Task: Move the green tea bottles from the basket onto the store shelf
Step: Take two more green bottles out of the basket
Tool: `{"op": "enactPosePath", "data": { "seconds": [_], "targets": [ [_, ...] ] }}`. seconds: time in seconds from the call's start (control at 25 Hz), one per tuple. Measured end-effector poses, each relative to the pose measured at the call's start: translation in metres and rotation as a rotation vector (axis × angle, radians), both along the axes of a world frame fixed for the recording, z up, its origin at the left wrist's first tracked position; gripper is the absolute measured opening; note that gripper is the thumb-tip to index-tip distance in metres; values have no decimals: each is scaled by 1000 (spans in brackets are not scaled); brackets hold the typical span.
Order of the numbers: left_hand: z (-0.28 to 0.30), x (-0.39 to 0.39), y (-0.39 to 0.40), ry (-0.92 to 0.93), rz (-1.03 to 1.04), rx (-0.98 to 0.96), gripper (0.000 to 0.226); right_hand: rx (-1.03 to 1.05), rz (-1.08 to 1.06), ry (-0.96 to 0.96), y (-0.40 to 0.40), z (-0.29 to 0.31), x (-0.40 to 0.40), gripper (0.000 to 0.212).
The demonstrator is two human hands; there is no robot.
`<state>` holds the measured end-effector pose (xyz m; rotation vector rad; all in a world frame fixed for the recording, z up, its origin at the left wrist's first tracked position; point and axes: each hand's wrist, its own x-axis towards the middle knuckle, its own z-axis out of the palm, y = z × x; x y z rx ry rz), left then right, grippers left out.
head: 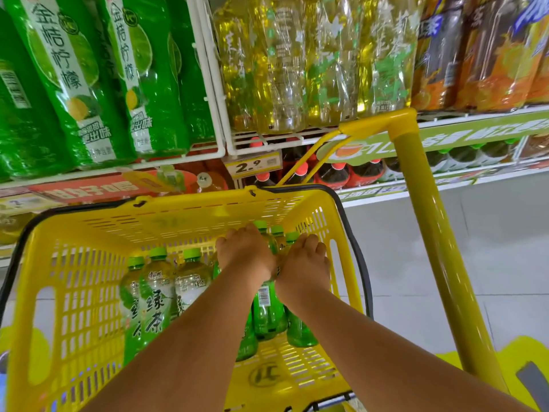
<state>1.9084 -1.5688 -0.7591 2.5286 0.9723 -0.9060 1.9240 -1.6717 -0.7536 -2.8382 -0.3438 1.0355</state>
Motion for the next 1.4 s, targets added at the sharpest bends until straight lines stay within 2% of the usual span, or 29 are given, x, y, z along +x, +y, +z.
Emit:
{"op": "enactPosePath", "data": {
  "seconds": [0.12,0.2,0.36,0.52,0.68,0.84,0.96,1.08,1.12,1.28,1.4],
  "targets": [
    [-2,-9,-2,-109,71,-3,96,10,-35,10,2,0,-2,37],
    [-4,-18,-1,-180,103,-7,93,28,-21,29,-2,-1,-6,37],
    [-4,-29,2,-288,153,-61,92,146,-46,122,-13,-8,-7,51],
    [-1,-42,5,-422,321,-249,96,206,-89,95,-21,-17,-13,64],
    [7,-65,-3,-541,455,-389,101,223,-217,260,-25,-19,-19,80],
    [20,-82,-16,-489,373,-425,101,206,-394,470,-28,-27,-17,101],
    [27,-88,-21,-425,335,-454,100,150,-376,498,-39,-31,-20,89],
    [40,-92,-18,-503,410,-554,93,182,-369,388,-45,-16,-22,46],
    [47,-92,-18,-550,429,-589,90,228,-381,358,-46,-11,-22,41],
    [79,-85,-11,-689,511,-658,86,423,-418,297,-40,28,-18,48],
    [108,-79,-3,-692,497,-669,84,552,-427,261,-35,63,-16,44]
  ]
}}
